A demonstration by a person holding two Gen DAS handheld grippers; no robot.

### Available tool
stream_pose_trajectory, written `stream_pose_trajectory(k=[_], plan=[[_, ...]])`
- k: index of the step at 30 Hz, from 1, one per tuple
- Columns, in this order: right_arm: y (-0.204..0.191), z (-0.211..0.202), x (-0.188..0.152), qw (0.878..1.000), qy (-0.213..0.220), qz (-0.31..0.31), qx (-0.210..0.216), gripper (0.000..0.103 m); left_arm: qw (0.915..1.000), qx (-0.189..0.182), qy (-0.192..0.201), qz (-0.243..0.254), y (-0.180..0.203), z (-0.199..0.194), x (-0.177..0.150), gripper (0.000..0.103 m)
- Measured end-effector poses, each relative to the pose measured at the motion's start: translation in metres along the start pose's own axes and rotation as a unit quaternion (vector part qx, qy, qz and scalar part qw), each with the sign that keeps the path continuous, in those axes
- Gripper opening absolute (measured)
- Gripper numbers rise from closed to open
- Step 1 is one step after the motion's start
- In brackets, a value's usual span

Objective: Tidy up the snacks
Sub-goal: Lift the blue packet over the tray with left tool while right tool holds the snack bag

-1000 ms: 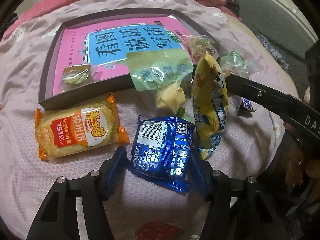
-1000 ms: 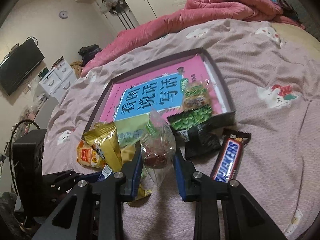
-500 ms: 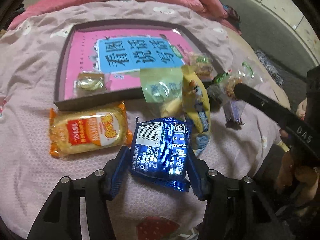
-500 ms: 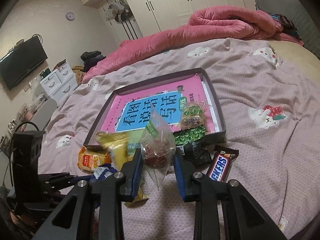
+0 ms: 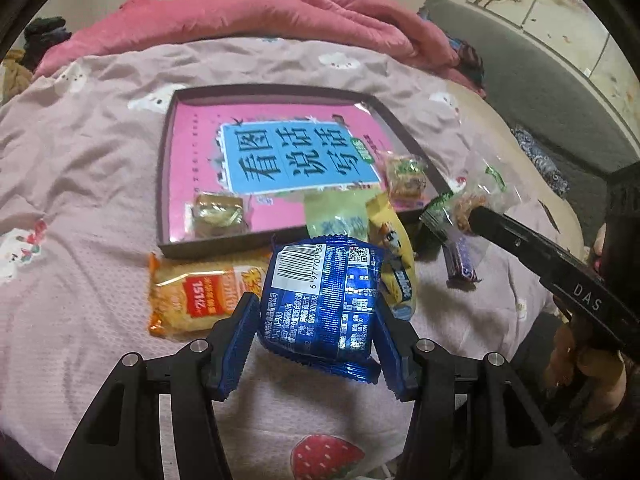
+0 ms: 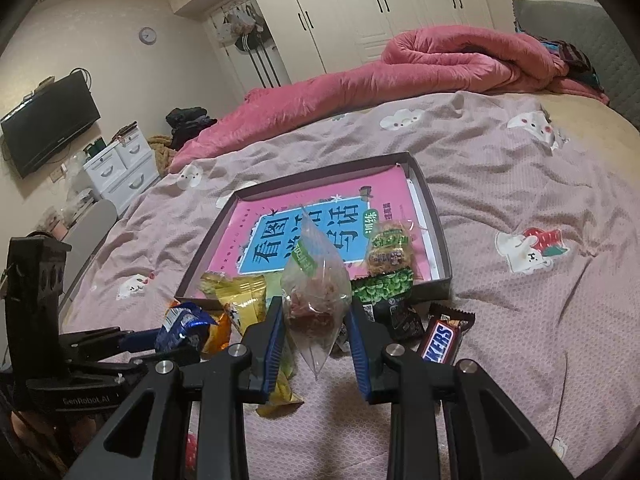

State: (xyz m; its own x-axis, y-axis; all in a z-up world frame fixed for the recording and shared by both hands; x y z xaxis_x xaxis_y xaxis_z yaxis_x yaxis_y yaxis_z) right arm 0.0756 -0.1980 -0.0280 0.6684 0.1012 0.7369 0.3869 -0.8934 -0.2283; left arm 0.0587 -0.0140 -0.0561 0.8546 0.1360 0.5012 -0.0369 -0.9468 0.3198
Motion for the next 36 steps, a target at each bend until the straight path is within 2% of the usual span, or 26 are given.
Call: stream_pose_trajectory(k=[16,36], plan=[[-0.003,-0.01,0.01,1.0,0.02,-0.012,-0.003,0.031,0.9981,0.026,0.051,-0.024,-0.016,-0.029,0.019,0.057],[0.002,-0.011,0.037,0.999,0.049,-0.012,-0.005,0.031,0.992,0.05,0.102,-0.055,-0.032,-0.044,0.056,0.057]])
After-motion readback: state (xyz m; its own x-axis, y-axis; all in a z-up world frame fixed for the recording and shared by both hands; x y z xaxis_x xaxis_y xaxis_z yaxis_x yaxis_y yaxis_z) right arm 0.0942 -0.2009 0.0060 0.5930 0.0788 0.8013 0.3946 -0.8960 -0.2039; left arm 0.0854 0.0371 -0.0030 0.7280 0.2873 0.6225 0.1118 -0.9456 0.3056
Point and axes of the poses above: each gripper's, at about its wrist camera, not at the fingertips, and z roughly the way its jaws point, y to its right, x to its top, the point moved 3 cm from there along z, roughly the way its jaws point, and after that the axes turned 6 degrees about -z, right-handed, at the moved point
